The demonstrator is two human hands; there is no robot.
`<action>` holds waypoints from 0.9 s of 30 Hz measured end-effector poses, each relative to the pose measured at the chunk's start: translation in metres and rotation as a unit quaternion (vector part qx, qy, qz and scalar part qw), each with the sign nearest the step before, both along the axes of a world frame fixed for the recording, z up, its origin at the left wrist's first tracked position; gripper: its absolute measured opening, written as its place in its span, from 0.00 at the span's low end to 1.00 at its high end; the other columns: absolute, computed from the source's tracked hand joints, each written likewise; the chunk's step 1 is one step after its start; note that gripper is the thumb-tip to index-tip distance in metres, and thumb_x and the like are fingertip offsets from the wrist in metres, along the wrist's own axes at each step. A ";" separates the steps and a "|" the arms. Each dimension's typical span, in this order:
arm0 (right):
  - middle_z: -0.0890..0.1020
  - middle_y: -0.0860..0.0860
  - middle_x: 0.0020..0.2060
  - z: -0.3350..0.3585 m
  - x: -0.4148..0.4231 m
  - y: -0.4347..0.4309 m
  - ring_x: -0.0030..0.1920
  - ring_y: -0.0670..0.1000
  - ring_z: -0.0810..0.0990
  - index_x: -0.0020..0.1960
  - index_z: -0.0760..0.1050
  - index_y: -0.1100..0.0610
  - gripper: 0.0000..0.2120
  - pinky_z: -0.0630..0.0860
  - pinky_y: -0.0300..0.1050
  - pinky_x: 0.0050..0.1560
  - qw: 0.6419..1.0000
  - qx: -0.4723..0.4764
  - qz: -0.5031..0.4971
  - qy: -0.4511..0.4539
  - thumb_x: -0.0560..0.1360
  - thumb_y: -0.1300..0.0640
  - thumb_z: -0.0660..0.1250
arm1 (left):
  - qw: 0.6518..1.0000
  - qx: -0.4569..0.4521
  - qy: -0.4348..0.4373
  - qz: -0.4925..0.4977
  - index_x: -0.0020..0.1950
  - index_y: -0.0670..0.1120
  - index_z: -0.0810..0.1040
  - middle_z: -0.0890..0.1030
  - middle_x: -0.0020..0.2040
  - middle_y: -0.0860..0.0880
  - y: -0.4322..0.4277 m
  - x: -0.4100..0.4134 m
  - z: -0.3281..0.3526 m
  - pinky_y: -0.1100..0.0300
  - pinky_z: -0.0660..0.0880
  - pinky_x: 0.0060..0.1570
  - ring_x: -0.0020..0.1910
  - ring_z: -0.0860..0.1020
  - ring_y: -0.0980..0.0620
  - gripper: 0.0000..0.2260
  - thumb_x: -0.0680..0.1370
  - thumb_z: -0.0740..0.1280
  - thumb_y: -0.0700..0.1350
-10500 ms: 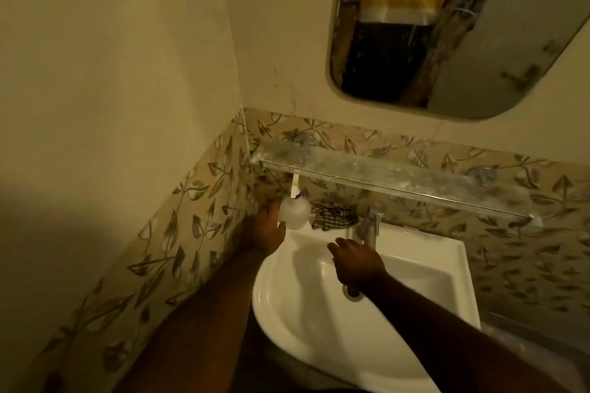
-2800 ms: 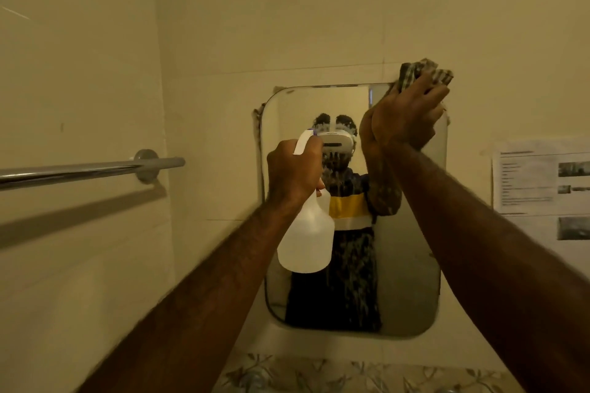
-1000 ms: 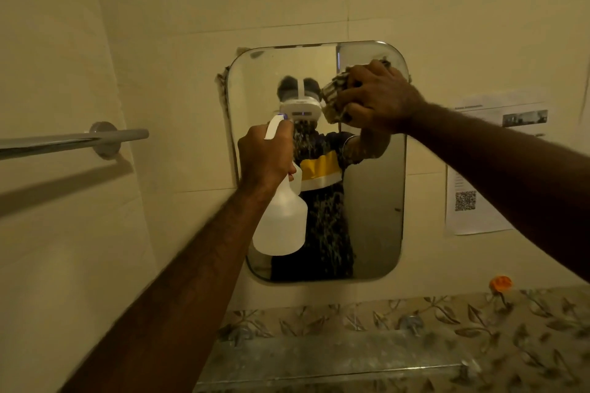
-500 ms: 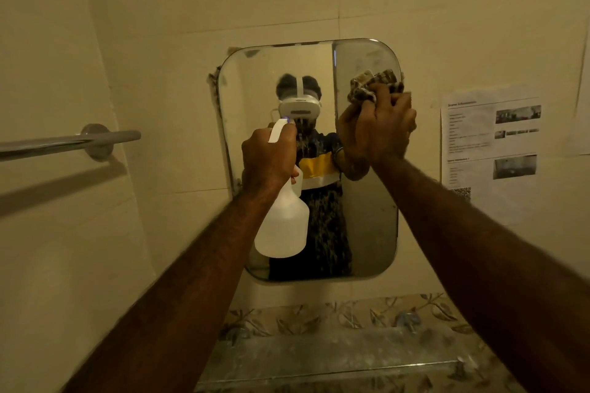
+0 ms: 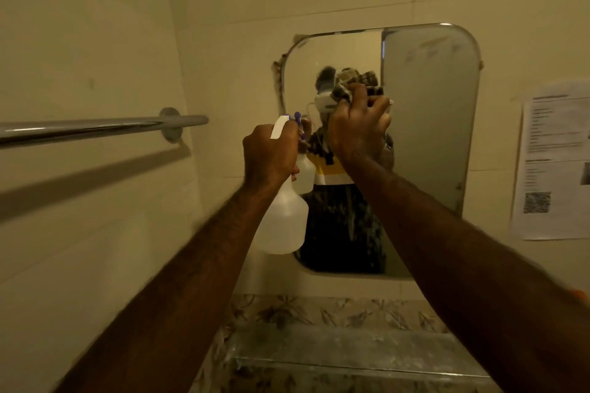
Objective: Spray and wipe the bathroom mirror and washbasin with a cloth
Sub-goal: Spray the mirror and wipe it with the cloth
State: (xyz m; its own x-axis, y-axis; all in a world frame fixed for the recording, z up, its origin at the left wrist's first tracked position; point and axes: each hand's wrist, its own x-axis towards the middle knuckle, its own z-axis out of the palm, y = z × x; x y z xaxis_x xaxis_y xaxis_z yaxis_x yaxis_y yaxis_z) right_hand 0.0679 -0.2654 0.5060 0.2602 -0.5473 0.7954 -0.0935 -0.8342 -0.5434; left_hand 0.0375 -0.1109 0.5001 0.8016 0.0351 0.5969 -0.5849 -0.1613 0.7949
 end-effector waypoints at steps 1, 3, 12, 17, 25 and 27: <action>0.68 0.54 0.70 0.001 0.002 0.012 0.62 0.55 0.67 0.71 0.68 0.48 0.20 0.65 0.47 0.61 0.999 0.014 0.028 -0.007 0.81 0.47 0.53 | 1.000 -0.006 0.003 0.000 0.41 0.45 0.79 0.79 0.33 0.49 0.005 0.003 0.000 0.58 0.78 0.30 0.31 0.79 0.50 0.13 0.80 0.62 0.50; 0.67 0.56 0.69 0.002 0.001 0.035 0.64 0.57 0.68 0.70 0.69 0.48 0.17 0.72 0.51 0.59 0.997 0.024 0.073 -0.017 0.82 0.48 0.56 | 1.000 -0.021 0.008 0.002 0.40 0.44 0.80 0.81 0.34 0.46 0.016 0.009 -0.001 0.52 0.82 0.35 0.32 0.80 0.47 0.14 0.79 0.63 0.51; 0.69 0.55 0.70 0.003 0.007 0.058 0.69 0.60 0.67 0.68 0.72 0.46 0.21 0.71 0.51 0.49 0.959 -0.237 0.082 0.132 0.80 0.42 0.53 | 1.000 -0.022 -0.001 0.017 0.40 0.40 0.81 0.81 0.34 0.41 0.042 0.013 -0.006 0.57 0.77 0.26 0.27 0.78 0.46 0.16 0.79 0.63 0.50; 0.74 0.51 0.61 -0.003 -0.007 0.041 0.61 0.56 0.71 0.60 0.79 0.44 0.23 0.72 0.51 0.49 0.900 -0.373 0.064 0.215 0.80 0.39 0.49 | 1.000 -0.025 0.018 0.001 0.44 0.40 0.81 0.80 0.34 0.45 0.034 0.006 -0.015 0.59 0.76 0.26 0.26 0.78 0.49 0.15 0.79 0.63 0.50; 0.79 0.51 0.56 -0.012 -0.038 -0.007 0.60 0.55 0.73 0.54 0.81 0.52 0.21 0.75 0.55 0.53 0.860 -0.444 0.014 0.251 0.80 0.41 0.56 | 1.000 0.003 0.013 -0.005 0.53 0.40 0.81 0.83 0.43 0.44 0.005 -0.011 -0.022 0.66 0.73 0.22 0.35 0.81 0.48 0.16 0.81 0.62 0.52; 0.80 0.50 0.56 -0.015 -0.046 -0.025 0.59 0.55 0.73 0.54 0.82 0.52 0.21 0.74 0.53 0.51 0.857 -0.450 0.007 0.251 0.80 0.40 0.56 | 1.000 0.002 0.018 -0.011 0.53 0.40 0.81 0.84 0.44 0.43 -0.003 -0.016 -0.024 0.66 0.73 0.22 0.36 0.81 0.48 0.17 0.80 0.62 0.53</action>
State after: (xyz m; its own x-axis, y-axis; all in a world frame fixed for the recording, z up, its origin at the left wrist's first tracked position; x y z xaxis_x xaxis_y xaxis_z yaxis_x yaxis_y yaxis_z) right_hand 0.0222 -0.2901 0.4913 0.6953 0.2342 0.6795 -0.1138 -0.8976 0.4258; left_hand 0.0211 -0.1143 0.4764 0.8229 0.0153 0.5680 -0.5595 -0.1522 0.8148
